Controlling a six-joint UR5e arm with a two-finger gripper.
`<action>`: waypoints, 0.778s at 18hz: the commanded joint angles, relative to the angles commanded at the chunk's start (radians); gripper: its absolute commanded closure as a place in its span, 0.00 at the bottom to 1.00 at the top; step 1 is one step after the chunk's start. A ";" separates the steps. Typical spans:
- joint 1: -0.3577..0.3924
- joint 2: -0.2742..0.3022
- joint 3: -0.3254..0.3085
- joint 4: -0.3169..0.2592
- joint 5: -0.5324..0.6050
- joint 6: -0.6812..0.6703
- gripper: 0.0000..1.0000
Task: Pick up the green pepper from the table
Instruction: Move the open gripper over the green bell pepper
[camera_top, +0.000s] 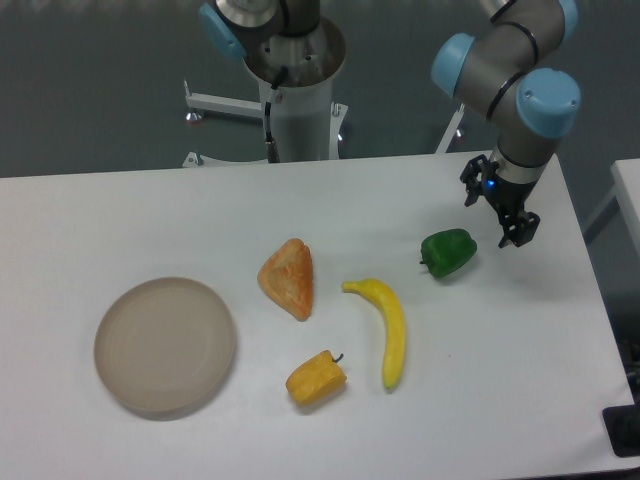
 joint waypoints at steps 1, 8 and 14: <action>0.000 0.000 0.000 0.000 0.000 0.000 0.00; 0.000 -0.003 -0.003 -0.002 -0.002 -0.008 0.00; -0.018 -0.008 -0.014 0.006 -0.005 -0.066 0.00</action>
